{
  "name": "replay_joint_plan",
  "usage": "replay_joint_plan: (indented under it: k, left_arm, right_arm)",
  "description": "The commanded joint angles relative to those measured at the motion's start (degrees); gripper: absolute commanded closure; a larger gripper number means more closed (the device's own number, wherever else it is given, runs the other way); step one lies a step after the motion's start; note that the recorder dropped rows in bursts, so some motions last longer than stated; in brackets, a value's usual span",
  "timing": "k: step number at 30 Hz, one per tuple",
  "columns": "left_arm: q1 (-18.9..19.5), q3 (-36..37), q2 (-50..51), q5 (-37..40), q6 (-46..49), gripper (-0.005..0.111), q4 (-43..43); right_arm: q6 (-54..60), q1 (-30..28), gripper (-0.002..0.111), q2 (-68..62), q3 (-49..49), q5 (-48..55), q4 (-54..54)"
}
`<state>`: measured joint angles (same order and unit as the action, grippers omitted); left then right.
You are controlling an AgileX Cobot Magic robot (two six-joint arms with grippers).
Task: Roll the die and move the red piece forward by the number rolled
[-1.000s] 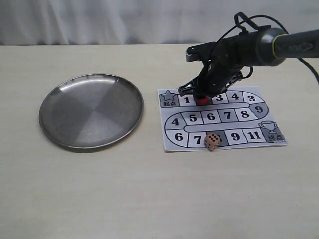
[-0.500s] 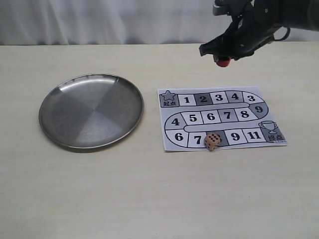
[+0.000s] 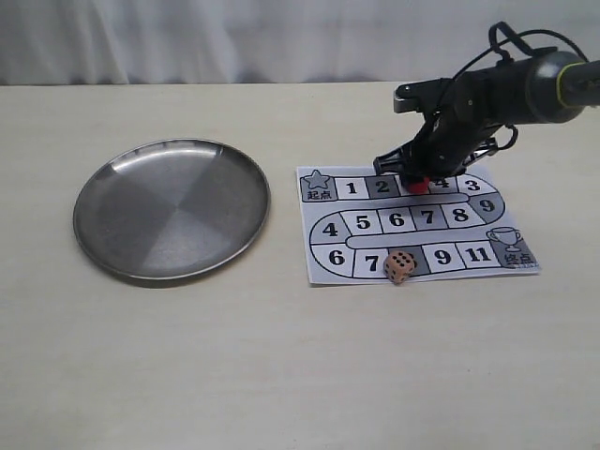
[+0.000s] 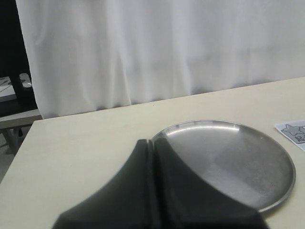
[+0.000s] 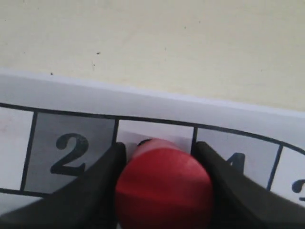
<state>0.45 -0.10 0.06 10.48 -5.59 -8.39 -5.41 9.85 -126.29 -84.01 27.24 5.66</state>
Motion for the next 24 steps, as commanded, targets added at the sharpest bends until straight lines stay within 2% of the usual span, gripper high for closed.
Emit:
replay_joint_plan:
  k: [1,7,10,15,19,24]
  left_arm:
    - [-0.5,0.1,-0.1,-0.5,-0.1,0.107,0.1]
    - [-0.5,0.1,-0.1,-0.5,-0.1,0.107,0.1]
    - [-0.5,0.1,-0.1,-0.5,-0.1,0.107,0.1]
    - [-0.5,0.1,-0.1,-0.5,-0.1,0.107,0.1]
    - [-0.5,0.1,-0.1,-0.5,-0.1,0.107,0.1]
    - [-0.5,0.1,-0.1,-0.5,-0.1,0.107,0.1]
  right_arm:
    - [-0.2,-0.5,0.104,-1.2,0.4,0.7,-0.3]
    - [-0.2,-0.5,0.104,0.3,-1.8,3.4,-0.3]
    - [-0.2,-0.5,0.104,5.4,-5.3,8.3,0.0]
    - [-0.2,-1.7,0.104,14.4,-6.1,6.9,1.0]
    - [-1.3,-4.4,0.104,13.0,-3.9,6.9,0.8]
    - [-1.3,-4.6,0.104,6.3,1.0,0.4,1.2]
